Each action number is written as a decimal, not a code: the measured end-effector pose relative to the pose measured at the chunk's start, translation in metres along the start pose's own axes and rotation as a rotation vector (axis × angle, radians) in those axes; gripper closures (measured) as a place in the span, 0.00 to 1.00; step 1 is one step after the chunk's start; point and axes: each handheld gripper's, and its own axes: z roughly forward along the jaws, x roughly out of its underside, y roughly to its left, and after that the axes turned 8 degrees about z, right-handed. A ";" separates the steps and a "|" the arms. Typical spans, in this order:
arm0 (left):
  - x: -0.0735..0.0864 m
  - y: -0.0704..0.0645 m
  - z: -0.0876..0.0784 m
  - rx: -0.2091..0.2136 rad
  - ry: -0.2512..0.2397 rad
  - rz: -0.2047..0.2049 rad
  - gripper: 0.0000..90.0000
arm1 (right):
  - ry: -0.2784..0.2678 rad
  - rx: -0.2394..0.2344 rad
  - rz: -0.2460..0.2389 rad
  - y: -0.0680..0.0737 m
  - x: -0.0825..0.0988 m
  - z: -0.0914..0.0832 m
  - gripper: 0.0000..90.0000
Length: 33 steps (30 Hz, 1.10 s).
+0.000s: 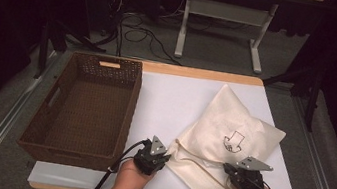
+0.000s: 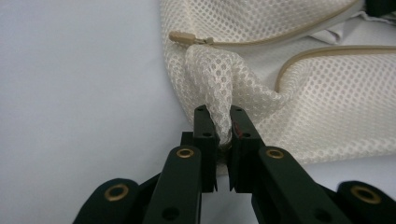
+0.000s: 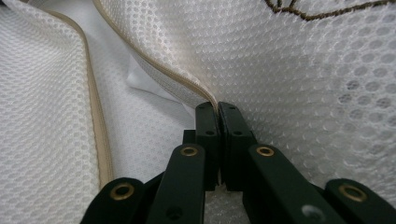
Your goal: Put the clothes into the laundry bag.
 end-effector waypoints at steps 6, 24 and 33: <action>0.005 -0.023 -0.009 0.041 -0.007 0.031 0.93 | 0.004 -0.005 0.005 -0.005 -0.004 0.002 0.99; 0.000 -0.024 -0.024 -0.069 -0.094 0.030 0.57 | -0.060 -0.151 -0.011 0.010 -0.009 -0.013 0.74; -0.006 -0.014 -0.027 -0.107 -0.133 0.012 0.50 | -0.219 -0.147 0.003 0.023 -0.016 -0.049 0.64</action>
